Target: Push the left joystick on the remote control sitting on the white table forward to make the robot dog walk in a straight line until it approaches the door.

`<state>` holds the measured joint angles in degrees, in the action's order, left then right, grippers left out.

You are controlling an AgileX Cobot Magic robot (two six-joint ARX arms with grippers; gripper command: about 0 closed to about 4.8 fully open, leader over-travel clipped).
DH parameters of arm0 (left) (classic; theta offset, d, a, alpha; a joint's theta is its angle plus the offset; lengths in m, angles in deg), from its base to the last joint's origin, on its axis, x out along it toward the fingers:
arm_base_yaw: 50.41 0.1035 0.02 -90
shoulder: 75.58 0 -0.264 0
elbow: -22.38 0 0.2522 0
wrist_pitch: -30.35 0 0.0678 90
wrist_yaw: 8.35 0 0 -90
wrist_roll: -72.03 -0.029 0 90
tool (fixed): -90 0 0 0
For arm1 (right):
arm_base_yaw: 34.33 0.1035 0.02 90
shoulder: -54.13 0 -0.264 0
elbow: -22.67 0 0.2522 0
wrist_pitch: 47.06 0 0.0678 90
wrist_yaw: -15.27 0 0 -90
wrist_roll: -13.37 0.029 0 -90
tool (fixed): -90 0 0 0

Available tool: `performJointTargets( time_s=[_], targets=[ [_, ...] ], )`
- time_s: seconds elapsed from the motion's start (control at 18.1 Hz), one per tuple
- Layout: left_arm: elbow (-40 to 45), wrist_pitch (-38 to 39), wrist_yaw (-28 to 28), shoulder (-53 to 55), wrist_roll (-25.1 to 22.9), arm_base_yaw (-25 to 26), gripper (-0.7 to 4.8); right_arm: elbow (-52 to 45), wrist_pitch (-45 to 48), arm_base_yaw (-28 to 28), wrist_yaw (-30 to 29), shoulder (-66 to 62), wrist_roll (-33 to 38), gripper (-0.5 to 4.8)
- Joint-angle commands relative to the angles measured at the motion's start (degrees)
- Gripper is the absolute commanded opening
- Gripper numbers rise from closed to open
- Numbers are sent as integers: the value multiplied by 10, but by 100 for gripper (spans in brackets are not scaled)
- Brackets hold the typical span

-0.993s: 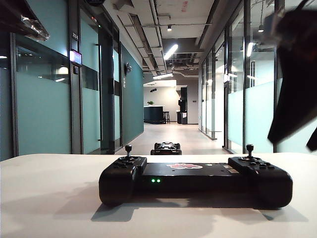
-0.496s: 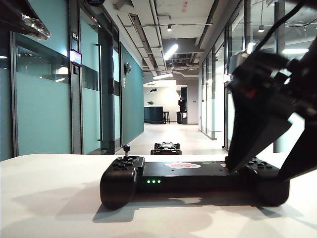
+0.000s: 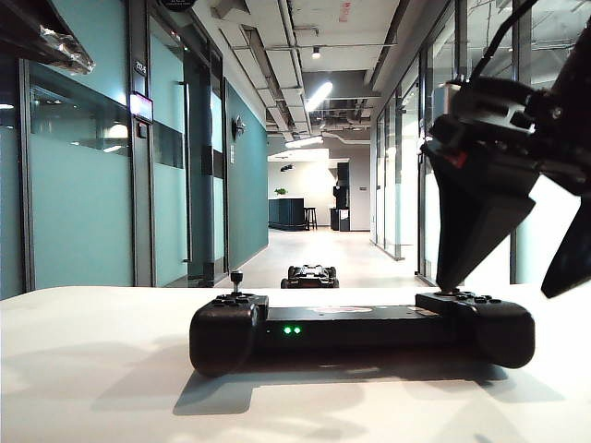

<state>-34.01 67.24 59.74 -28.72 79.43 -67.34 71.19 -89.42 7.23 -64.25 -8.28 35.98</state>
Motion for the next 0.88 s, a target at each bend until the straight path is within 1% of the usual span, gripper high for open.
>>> performJointTargets(
  time_s=[0.06,0.17,0.22,0.61,0.77,0.88],
  targets=[
    [-3,-5,-4,-2,1,0,-5,5,6,-30,-41,-2,-6,454],
    [-3,-5,-4,-2,1,0,-6,5,18,-55,-68,-2,-6,454],
    [-3,-5,-4,-2,1,0,-5,5,28,-58,-76,-5,-7,454],
    [-3,-5,-4,-2,1,0,-6,5,47,-57,-81,-60,-17,454],
    [-3,-5,-4,-2,1,0,-5,5,71,-57,-81,-77,-17,453],
    [-3,-5,-4,-2,1,0,-6,5,77,-58,-93,-86,-17,453]
  ],
)
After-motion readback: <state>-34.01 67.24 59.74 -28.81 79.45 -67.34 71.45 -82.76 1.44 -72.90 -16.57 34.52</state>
